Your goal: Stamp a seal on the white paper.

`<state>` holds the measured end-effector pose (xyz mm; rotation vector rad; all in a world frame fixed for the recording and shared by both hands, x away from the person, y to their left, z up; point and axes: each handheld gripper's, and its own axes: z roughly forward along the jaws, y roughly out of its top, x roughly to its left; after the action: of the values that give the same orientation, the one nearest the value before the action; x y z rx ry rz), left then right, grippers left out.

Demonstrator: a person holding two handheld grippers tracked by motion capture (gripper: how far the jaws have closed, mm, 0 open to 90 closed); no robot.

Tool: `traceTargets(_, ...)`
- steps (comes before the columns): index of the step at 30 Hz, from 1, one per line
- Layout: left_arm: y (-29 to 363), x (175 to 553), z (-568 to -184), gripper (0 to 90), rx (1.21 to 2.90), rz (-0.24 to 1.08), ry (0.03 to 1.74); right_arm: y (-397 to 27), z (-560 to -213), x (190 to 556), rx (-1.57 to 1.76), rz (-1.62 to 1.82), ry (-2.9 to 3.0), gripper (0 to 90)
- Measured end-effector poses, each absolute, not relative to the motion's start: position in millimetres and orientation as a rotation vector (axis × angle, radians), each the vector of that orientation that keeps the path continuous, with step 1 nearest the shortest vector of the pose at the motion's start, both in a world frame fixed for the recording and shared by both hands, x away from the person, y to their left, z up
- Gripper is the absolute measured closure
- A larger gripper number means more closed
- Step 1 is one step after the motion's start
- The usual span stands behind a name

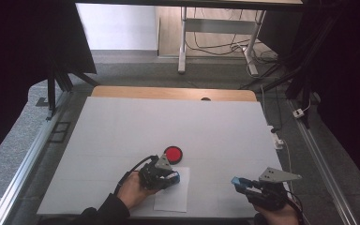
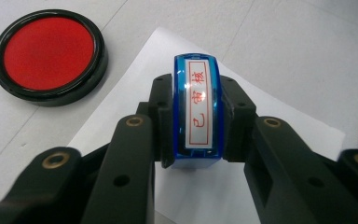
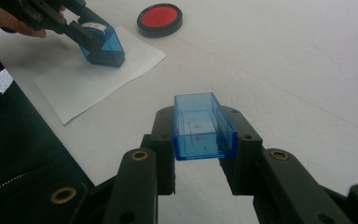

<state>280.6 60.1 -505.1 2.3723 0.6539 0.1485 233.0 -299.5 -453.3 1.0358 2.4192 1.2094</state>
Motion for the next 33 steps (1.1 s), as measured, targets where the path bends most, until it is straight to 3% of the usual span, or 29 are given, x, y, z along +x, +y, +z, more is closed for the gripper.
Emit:
traceTargets(7,58.1,279.6,-504.3,70.4,2.386,0.159,0.655,-299.6,-453.3,233.1,1.038,1.205,2.42,68.3)
traceTargets(18,65.1,288.7,-507.4,70.4,2.336,0.057,0.698,-299.3,-453.4,233.2,1.036,1.2,2.422,68.4)
traceTargets(29,58.4,283.6,-504.9,70.4,2.377,0.114,0.688,-299.1,-453.5,233.2,1.037,1.197,2.423,68.3)
traceTargets(33,61.9,287.9,-506.1,70.4,2.358,0.066,0.706,-299.1,-453.5,233.1,1.036,1.196,2.424,68.4)
